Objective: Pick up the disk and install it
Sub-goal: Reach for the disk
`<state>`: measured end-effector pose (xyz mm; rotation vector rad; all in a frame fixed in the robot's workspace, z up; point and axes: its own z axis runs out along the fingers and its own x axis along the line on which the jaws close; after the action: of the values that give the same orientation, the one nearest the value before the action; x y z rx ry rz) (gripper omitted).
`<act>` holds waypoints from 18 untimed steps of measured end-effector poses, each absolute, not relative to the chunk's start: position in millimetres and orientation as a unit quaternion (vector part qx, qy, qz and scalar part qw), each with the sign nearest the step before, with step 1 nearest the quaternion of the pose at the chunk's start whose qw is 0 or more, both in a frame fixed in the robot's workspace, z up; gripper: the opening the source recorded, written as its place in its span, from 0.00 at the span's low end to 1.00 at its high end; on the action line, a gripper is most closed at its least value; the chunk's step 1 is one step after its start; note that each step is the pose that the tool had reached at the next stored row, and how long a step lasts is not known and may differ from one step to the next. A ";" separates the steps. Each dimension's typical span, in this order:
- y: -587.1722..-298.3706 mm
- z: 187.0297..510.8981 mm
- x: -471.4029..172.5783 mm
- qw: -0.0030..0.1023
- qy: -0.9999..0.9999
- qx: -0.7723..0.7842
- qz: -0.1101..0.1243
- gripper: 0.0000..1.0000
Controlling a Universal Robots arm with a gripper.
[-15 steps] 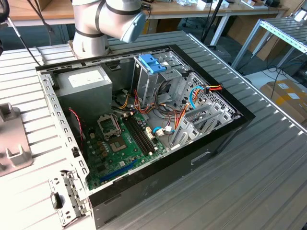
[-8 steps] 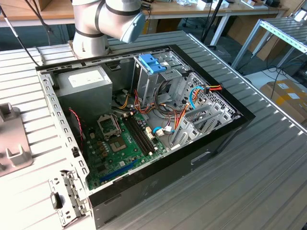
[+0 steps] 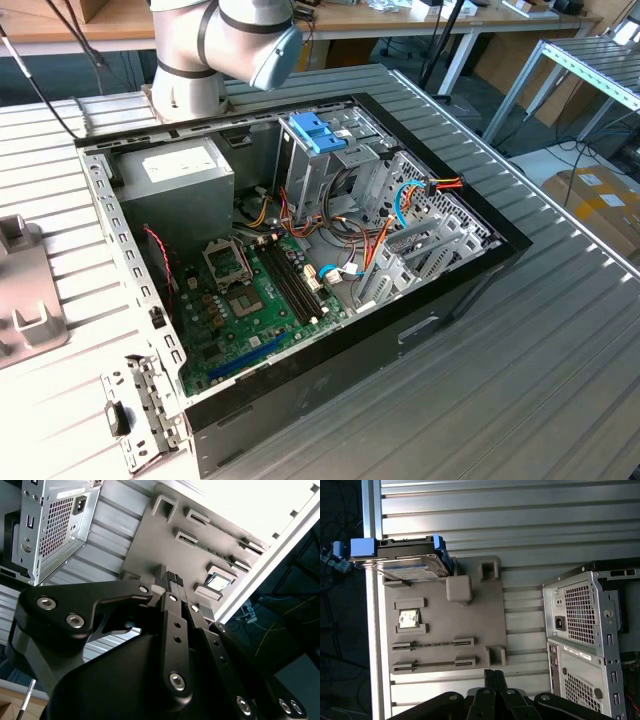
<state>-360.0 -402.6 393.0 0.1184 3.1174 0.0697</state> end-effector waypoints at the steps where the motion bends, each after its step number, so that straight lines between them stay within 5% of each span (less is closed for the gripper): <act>1: -402.6 393.0 -361.9 0.011 0.999 0.038 0.022 0.11; 18: -402.6 392.9 -386.9 0.011 0.999 0.038 0.022 0.11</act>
<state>-386.9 -402.6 392.9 0.1183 3.1173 0.0697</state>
